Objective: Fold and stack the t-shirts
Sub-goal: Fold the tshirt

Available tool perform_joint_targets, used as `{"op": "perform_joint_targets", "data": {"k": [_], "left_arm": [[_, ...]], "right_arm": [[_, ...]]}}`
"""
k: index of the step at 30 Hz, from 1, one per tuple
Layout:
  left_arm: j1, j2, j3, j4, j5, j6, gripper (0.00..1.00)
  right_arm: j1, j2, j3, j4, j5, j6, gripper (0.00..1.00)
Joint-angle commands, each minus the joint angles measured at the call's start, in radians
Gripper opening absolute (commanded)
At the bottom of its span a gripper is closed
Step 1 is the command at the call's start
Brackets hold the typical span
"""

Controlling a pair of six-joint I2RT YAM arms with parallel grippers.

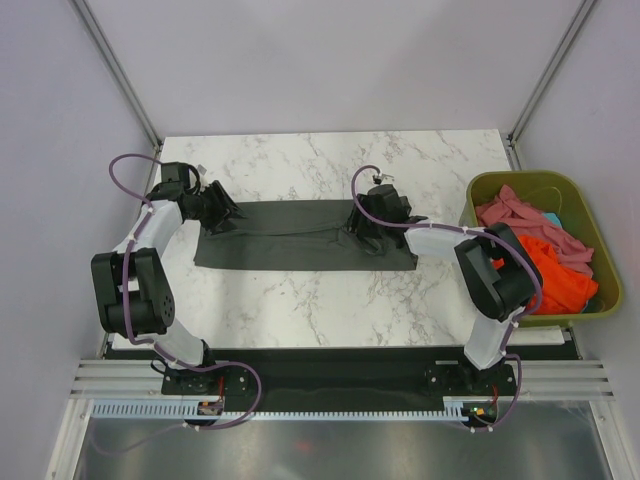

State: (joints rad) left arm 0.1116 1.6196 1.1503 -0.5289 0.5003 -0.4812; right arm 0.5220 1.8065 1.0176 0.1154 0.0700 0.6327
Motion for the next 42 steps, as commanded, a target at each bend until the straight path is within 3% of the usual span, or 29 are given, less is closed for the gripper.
{"op": "perform_joint_targets", "data": {"k": [1,12,25,42], "left_arm": [[-0.001,-0.030,0.008,0.020,0.006,0.030,0.56],[0.000,-0.032,0.006,0.017,0.000,0.032,0.54],[-0.001,-0.043,0.000,0.018,-0.009,0.032,0.54],[-0.001,-0.052,-0.006,0.017,-0.014,0.032,0.54]], "right_arm": [[0.009,0.014,-0.004,0.087,-0.024,0.018,0.60],[0.021,0.005,-0.042,0.193,-0.105,0.019,0.60],[0.026,-0.082,-0.134,0.257,-0.079,0.084,0.54],[0.038,-0.108,-0.224,0.372,-0.213,0.176,0.53]]}}
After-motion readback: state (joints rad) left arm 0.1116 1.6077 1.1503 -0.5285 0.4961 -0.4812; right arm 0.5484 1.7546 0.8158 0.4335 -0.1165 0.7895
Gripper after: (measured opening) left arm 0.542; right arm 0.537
